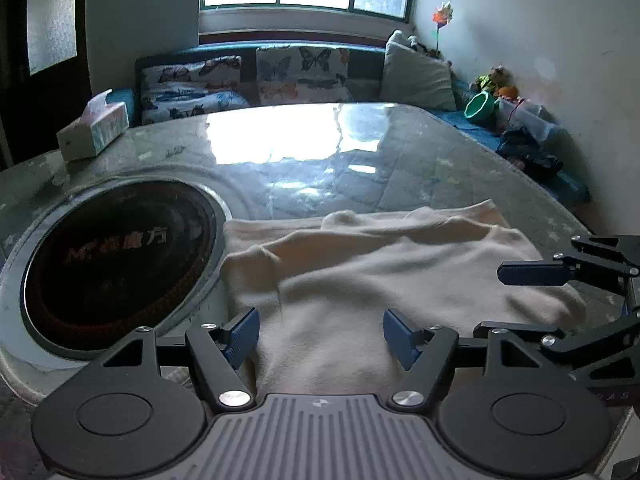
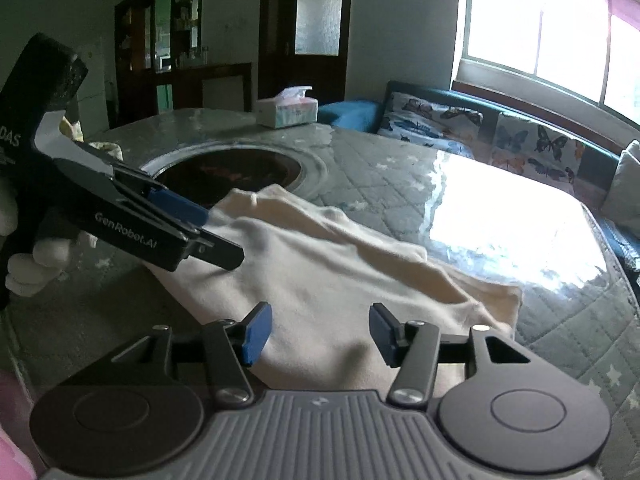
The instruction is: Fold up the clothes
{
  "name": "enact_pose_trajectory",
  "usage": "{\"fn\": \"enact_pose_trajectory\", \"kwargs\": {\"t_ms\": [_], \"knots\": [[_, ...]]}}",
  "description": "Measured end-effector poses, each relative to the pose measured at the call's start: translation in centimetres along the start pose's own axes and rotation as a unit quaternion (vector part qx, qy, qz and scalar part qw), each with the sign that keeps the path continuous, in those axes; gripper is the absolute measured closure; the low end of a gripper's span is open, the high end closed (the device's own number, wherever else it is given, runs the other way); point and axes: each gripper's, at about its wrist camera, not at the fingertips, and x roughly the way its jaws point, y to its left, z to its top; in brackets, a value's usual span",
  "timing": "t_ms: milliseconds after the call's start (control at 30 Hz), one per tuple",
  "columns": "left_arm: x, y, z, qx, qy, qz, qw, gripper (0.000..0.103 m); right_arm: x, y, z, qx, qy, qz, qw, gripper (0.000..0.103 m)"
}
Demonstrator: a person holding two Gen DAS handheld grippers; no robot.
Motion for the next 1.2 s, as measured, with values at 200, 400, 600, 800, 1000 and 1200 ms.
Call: {"fn": "enact_pose_trajectory", "kwargs": {"t_ms": [200, 400, 600, 800, 1000, 1200], "knots": [[0.4, 0.5, -0.8, -0.008, 0.01, 0.012, 0.9999, 0.029, -0.4, -0.4, -0.8, 0.009, 0.004, -0.007, 1.0, 0.048], [0.3, 0.6, -1.3, -0.023, 0.017, -0.001, 0.9996, 0.031, -0.5, -1.0, -1.4, 0.009, 0.014, -0.014, 1.0, 0.047], [0.3, -0.3, -1.5, -0.033, 0.023, -0.025, 0.9989, 0.031, -0.8, -2.1, -1.7, 0.007, 0.023, -0.02, 1.0, 0.046], [0.3, -1.9, -1.8, -0.028, 0.023, -0.061, 0.9975, 0.031, -2.0, -3.6, -2.5, 0.021, 0.029, -0.037, 0.999, 0.044], [0.3, -2.0, -1.6, -0.012, 0.027, -0.079, 0.9965, 0.029, -3.1, -5.0, -2.5, 0.053, 0.032, -0.034, 0.998, 0.043], [-0.8, -1.1, -0.1, -0.008, -0.003, -0.066, 0.9978, 0.029, -2.2, -6.6, -0.5, 0.083, 0.021, -0.022, 0.996, 0.028]]}}
